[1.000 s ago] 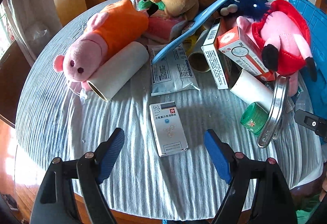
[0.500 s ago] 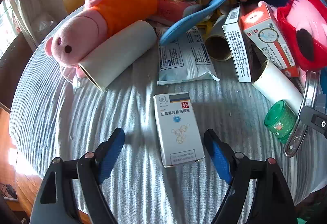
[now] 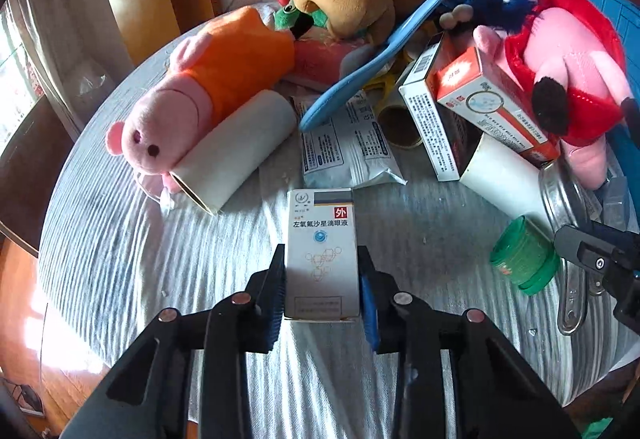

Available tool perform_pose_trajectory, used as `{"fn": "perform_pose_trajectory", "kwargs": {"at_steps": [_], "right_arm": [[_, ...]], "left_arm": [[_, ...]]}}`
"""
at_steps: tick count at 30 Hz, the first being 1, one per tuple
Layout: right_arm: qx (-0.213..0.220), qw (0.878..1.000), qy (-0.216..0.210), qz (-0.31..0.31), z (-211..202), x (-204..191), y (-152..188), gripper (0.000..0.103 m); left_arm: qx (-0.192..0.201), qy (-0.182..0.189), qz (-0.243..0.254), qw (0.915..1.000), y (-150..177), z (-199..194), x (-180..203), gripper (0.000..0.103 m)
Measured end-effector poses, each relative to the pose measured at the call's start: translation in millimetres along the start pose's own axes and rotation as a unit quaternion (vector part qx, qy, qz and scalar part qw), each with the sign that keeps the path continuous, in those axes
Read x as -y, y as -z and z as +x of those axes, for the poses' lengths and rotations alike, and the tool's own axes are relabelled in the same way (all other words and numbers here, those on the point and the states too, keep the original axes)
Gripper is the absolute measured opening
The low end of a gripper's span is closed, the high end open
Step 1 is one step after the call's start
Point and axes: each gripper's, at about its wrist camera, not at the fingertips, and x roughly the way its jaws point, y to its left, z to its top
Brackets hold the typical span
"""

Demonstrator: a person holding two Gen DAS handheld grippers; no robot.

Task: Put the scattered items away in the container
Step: 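Lift the medicine box with the left tool while the right tool carries the clip to the crate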

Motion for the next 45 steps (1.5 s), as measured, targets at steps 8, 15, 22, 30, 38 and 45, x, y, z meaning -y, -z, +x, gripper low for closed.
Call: {"fn": "perform_pose_trajectory", "kwargs": {"at_steps": [8, 15, 22, 30, 38, 45], "right_arm": [[0.012, 1.0, 0.005, -0.011, -24, -4, 1, 0.037], [0.047, 0.999, 0.006, -0.027, -55, -20, -4, 0.037], [0.095, 0.994, 0.015, -0.042, -97, -39, -24, 0.037], [0.18, 0.981, 0.045, -0.053, -177, -45, -58, 0.037], [0.263, 0.959, 0.106, -0.031, -264, -8, -84, 0.037], [0.302, 0.94, 0.158, 0.008, -323, 63, -89, 0.037]], "left_arm": [[0.032, 0.001, 0.008, 0.9995, -13, -31, -6, 0.031], [0.066, 0.012, 0.013, 0.9977, -29, -69, -14, 0.031], [0.109, 0.03, 0.019, 0.9934, -57, -106, -3, 0.031], [0.178, 0.059, 0.038, 0.9815, -94, -180, 22, 0.031], [0.244, 0.106, 0.081, 0.9606, -132, -247, 86, 0.031], [0.276, 0.147, 0.123, 0.9419, -154, -287, 174, 0.031]]}}
